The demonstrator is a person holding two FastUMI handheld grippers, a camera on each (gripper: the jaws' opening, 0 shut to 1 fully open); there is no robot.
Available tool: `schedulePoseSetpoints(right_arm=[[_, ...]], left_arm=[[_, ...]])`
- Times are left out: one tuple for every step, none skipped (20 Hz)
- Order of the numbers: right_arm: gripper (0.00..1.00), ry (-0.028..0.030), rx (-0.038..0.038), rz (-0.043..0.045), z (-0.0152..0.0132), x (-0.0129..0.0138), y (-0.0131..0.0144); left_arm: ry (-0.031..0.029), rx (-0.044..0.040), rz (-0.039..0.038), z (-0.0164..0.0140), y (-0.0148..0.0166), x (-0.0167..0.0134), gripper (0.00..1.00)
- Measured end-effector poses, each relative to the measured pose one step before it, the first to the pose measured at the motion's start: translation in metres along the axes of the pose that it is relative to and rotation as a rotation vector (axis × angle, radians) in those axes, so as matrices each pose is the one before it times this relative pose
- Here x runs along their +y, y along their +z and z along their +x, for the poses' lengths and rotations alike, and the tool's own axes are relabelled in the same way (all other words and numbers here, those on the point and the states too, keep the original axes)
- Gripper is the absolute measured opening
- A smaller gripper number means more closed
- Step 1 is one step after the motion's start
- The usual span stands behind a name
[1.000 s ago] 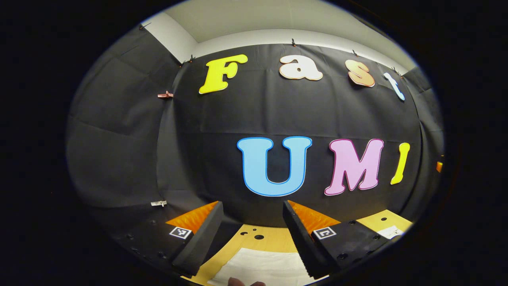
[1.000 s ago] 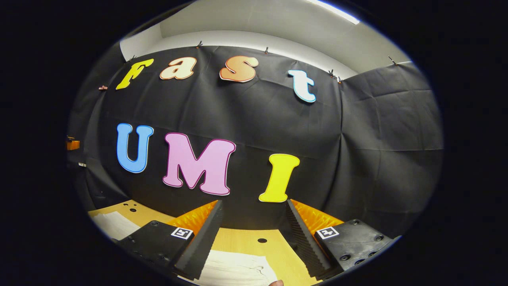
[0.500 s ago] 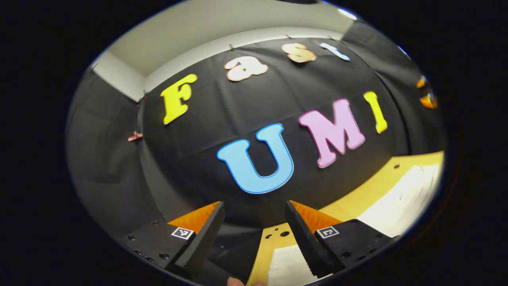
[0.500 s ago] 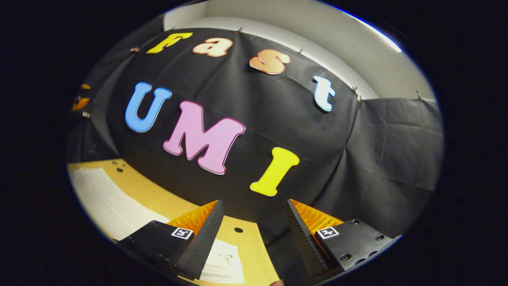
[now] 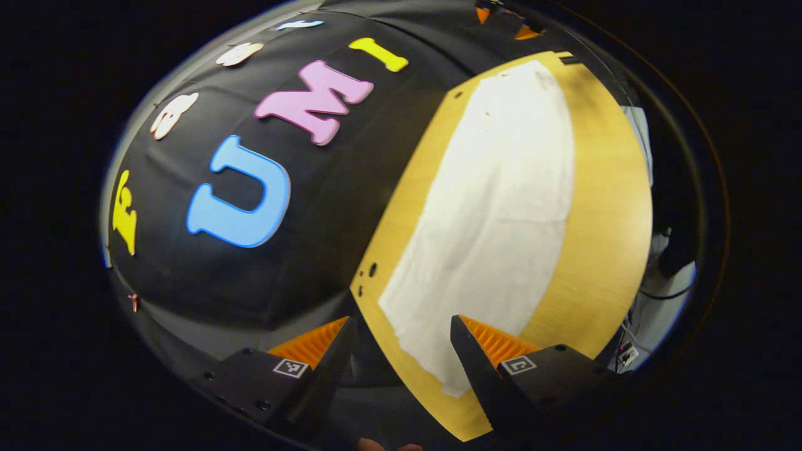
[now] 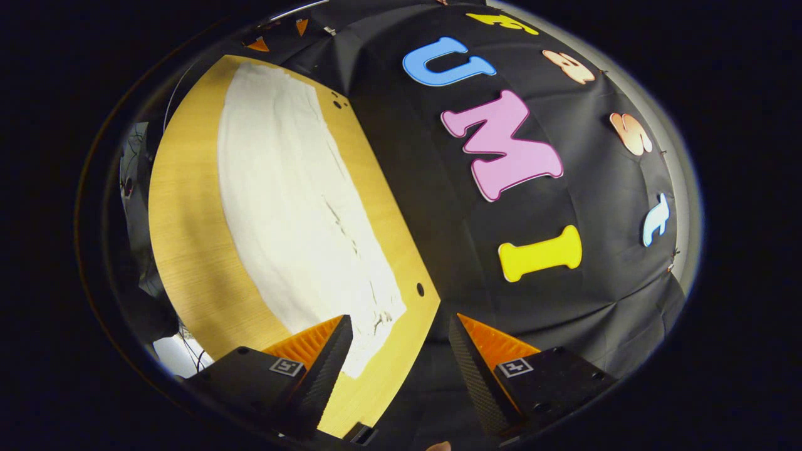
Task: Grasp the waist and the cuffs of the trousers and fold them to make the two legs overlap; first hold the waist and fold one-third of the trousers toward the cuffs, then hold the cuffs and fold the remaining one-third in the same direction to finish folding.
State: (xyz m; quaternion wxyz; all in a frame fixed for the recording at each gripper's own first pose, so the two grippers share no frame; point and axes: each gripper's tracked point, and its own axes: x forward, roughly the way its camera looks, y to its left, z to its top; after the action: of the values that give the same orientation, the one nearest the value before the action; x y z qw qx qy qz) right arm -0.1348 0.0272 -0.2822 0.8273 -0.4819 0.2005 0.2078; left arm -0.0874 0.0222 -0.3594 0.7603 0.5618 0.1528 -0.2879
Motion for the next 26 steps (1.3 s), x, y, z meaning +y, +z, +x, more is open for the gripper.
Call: schedulePoseSetpoints(right_arm=[[0.96,0.01728,0.02012,-0.00968,0.00204,0.00624,-0.00790],[0.96,0.02106,0.02042,-0.00990,0.00336,0.00761,-0.00880],[0.95,0.01203,0.01566,-0.00506,0.00219,0.00509,-0.00533],[0.95,0.01155,0.01768,-0.00060,0.00237,0.00616,-0.00496],[0.95,0.01029,0.01072,0.00551,0.00274,0.00547,-0.00365],[0.96,0.00257,0.00693,0.00178,0.00085,0.00294,0.00136],[0.96,-0.00401,0.00036,0.00074,0.00071,0.00086,0.00252],[0.96,-0.00176,0.00052,0.00232,-0.00002,-0.00021,0.00113],[0.95,-0.00347,0.00019,0.00364,0.00073,-0.00022,0.00104],[0.95,-0.00326,0.00188,0.00238,-0.00045,0.00007,0.00051],[0.95,-0.00153,0.00212,-0.00057,-0.00090,0.00043,-0.00049],[0.95,-0.00230,0.00716,-0.00093,-0.00089,-0.00014,-0.00217],[0.95,-0.00277,0.00551,0.00432,-0.00065,-0.00024,-0.00224],[0.95,0.00108,0.00538,0.00610,0.00044,-0.00026,-0.00244],[0.95,-0.00403,0.00611,-0.00216,-0.00013,-0.00287,-0.00174],[0.95,-0.00247,0.00389,-0.00094,0.00025,-0.00234,-0.00140],[0.95,-0.00335,0.00109,0.00119,-0.00100,-0.00182,-0.00067],[0.95,-0.00177,0.00177,0.00019,0.00095,-0.00164,-0.00047],[0.96,0.00121,0.00447,-0.00176,0.00302,-0.00029,-0.00166],[0.95,0.01528,0.00817,-0.01190,0.00649,0.00479,-0.00345],[0.95,0.01776,0.00074,-0.01544,0.00504,0.00570,-0.00106],[0.95,0.02546,0.00066,-0.02139,0.00560,0.00811,-0.00265],[0.95,0.03765,0.00334,-0.03573,0.00895,0.01213,-0.00493],[0.95,0.03121,0.00310,-0.04081,0.00921,0.01070,-0.00490],[0.95,0.02600,0.00533,-0.02890,0.01103,0.00863,-0.00537],[0.95,0.01626,0.00443,-0.02128,0.00924,0.00565,-0.00367]], left_arm=[[-0.04760,0.01403,0.03819,-0.00115,-0.00557,-0.02569,0.96],[-0.03161,0.00536,0.03152,0.00092,-0.00158,-0.01245,0.96],[-0.03947,0.01086,0.02795,0.00647,-0.00589,-0.01128,0.95],[-0.05362,0.02859,0.02948,0.00694,-0.01061,-0.01501,0.95],[-0.03298,0.01860,0.02815,0.00696,-0.00508,-0.00981,0.95],[-0.01398,0.00472,0.03385,0.00534,-0.00278,-0.00322,0.95],[-0.01986,0.01232,0.04881,0.01286,-0.00626,-0.00214,0.95],[-0.01341,0.00782,0.01143,0.00688,-0.00364,-0.00061,0.95],[-0.01859,0.01175,0.02439,0.00947,-0.00287,-0.00034,0.95],[-0.00657,0.01787,0.02423,0.00753,-0.00460,0.00099,0.95],[0.00644,0.00545,0.02395,0.00415,-0.00288,0.00524,0.95],[0.00703,0.00507,0.01830,0.00973,-0.00092,0.00721,0.90],[0.00725,0.00639,0.00457,0.00676,-0.00303,0.00711,0.90],[-0.00506,0.01912,0.00115,0.01106,-0.00296,0.00629,0.89],[-0.00947,0.03295,-0.00556,0.01484,-0.00443,0.00375,0.71],[-0.00630,0.02127,0.00121,0.00697,-0.00131,-0.00042,0.59],[0.00703,0.01139,0.00704,0.00483,-0.00114,0.00156,0.49],[0.01710,0.00971,0.00814,0.00692,0.00133,0.00350,0.31],[0.02657,0.01011,0.01091,0.00475,0.00003,0.00381,0.17],[0.01283,0.00374,0.00064,0.00248,-0.00017,0.00140,0.10],[0.01201,-0.00037,-0.01073,0.00049,0.00155,0.00017,0.08],[0.00079,0.00338,-0.01260,-0.00027,0.00118,-0.00100,0.07],[-0.00032,0.00150,-0.01607,0.00140,-0.00099,-0.00048,0.06],[-0.00076,0.00228,-0.00778,0.00062,0.00085,0.00012,0.06],[0.00023,-0.00078,-0.00154,-0.00088,0.00037,0.00030,0.06],[0.00256,-0.00216,-0.00713,0.00025,0.00042,-0.00043,0.06]])
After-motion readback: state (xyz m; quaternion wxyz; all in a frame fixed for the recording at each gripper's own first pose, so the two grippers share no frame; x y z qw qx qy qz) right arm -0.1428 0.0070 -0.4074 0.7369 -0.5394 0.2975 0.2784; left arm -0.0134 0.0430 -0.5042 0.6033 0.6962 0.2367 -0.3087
